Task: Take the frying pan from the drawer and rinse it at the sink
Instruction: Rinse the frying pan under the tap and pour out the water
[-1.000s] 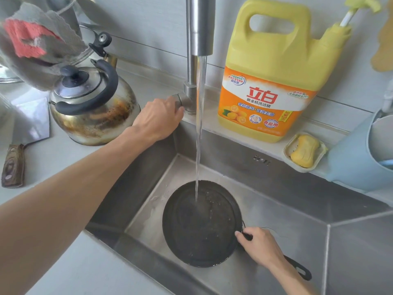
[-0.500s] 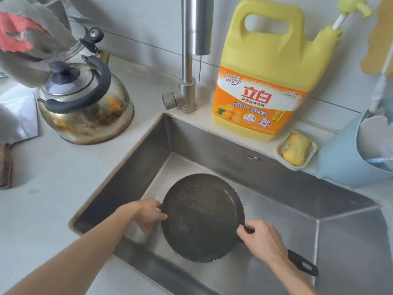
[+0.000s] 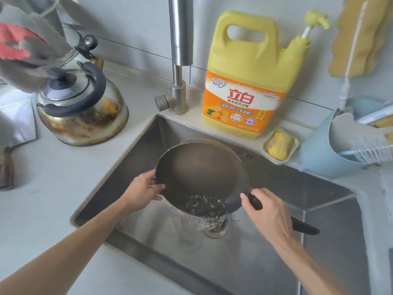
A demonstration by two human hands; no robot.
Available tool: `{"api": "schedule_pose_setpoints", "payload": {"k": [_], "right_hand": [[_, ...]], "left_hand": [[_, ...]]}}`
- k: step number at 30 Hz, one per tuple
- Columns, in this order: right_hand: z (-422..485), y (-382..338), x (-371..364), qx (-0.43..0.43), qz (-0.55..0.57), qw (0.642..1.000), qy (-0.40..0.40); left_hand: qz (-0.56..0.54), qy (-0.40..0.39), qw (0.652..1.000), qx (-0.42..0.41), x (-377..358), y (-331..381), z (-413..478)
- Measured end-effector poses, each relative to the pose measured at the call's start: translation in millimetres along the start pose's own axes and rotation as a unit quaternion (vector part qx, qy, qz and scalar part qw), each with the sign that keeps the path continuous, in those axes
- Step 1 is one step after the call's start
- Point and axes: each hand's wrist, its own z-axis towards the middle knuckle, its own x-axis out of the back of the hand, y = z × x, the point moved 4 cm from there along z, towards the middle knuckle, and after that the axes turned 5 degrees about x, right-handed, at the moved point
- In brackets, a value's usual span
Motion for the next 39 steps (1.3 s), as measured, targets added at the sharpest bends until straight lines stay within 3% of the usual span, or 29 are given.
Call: {"api": "schedule_pose_setpoints", "payload": {"k": [5, 13, 24, 28, 32, 36, 39], "right_hand": [[5, -12, 21, 0.033, 0.043, 0.996, 0.071], [7, -23, 39, 0.084, 0.092, 0.985, 0.118], [16, -25, 50, 0.111, 0.079, 0.981, 0.141], [13, -24, 44, 0.083, 0.069, 0.990, 0.085], [14, -21, 37, 0.034, 0.043, 0.998, -0.033], [23, -20, 38, -0.068, 0.048, 0.979, -0.188], [27, -25, 50, -0.093, 0.061, 0.963, -0.247]], "left_hand": [[-0.007, 0.054, 0.994, -0.093, 21, 33, -16], [-0.046, 0.118, 0.975, -0.182, 41, 71, -39], [-0.029, 0.125, 0.975, -0.183, 46, 79, -53], [-0.004, 0.062, 0.990, -0.127, 44, 63, -51], [0.008, 0.011, 0.998, -0.061, 40, 57, -57], [-0.012, -0.022, 1.000, -0.011, 45, 67, -65], [-0.025, -0.038, 0.999, 0.024, 54, 77, -73]]}}
